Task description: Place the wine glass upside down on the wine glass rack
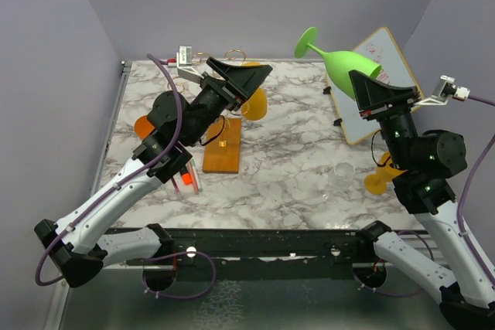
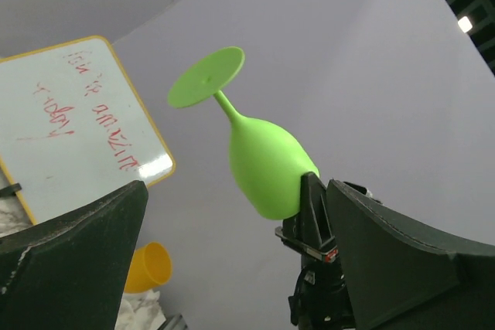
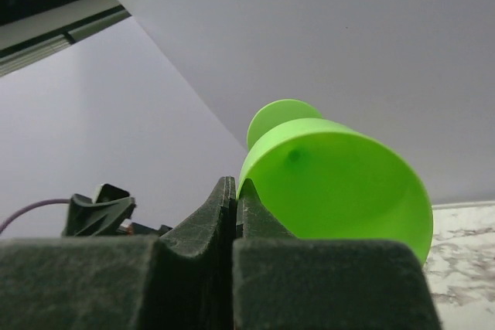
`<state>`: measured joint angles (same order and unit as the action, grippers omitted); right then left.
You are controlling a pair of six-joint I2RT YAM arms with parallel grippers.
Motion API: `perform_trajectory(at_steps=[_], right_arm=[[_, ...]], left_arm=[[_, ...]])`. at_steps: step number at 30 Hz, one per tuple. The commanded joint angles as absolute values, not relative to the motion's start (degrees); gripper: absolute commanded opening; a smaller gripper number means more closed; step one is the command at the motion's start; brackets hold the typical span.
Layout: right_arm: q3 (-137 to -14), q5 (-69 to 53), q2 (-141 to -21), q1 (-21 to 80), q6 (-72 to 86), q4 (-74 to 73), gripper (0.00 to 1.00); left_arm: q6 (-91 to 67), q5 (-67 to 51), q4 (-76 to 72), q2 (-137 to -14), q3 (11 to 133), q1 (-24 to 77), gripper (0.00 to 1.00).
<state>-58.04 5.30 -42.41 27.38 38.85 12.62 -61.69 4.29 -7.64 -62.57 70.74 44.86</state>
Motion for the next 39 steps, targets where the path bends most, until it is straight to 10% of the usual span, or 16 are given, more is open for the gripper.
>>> perform_trajectory(at_steps=[1,11,22,39], right_arm=[[-55.97,1.49,-41.68,27.35,43.64,20.44,0.01],[-53.96,-1.46,-43.2,27.35,47.71,24.49,0.01],[-50.56,-1.45,-44.03,27.34,50.54,28.04,0.01],[-49.13,-0.86,-43.86,27.35,53.88,28.58,0.01]], left_arm=[[-68.61,4.71,-15.79,-65.64,69.07,45.13,0.97],[-66.72,4.36,-16.96,-75.61,76.85,47.35,0.87],[-70.2,11.34,-23.56,-80.55,80.26,48.78,0.99],[-72.17,13.43,-23.47,-87.44,87.38,49.33,0.44]])
